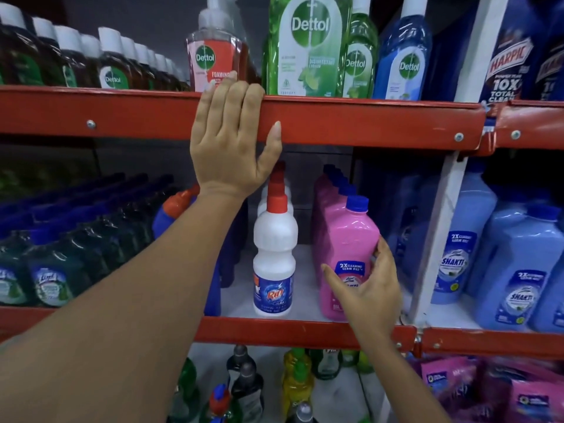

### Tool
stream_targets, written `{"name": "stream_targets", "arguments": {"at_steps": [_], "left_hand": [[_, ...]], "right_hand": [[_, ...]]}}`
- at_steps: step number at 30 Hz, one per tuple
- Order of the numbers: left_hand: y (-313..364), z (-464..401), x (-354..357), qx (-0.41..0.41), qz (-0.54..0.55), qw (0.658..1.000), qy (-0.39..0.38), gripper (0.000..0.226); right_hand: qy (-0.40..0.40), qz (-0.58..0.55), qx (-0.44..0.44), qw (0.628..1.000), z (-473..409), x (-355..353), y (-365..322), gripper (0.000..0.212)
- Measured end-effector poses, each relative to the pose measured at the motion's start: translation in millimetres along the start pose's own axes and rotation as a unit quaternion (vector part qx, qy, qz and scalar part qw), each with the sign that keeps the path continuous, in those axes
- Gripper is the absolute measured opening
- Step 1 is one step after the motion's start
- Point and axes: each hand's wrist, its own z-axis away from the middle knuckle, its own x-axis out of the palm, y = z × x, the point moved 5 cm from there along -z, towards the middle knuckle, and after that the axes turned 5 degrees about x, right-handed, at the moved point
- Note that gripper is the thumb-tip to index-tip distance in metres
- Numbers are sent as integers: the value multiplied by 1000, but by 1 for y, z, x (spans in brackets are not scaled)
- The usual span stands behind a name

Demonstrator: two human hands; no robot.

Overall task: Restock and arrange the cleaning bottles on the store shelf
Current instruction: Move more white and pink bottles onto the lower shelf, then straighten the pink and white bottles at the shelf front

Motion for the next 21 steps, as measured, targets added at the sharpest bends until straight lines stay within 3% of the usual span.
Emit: {"name": "stream_targets", "arguments": {"at_steps": [7,14,21], "left_hand": [[0,-1,-3,-1,2,1000,-17,46],[6,-2,-13,-24,79,988,-133,57],[95,79,-56,-50,210,946,-240,63]], "right_hand": [[-29,21,4,999,0,2,-1,98],[-90,-5,11,996,3,-3,-1,94],[-153,-107,43,981,19,-22,26,84]]}}
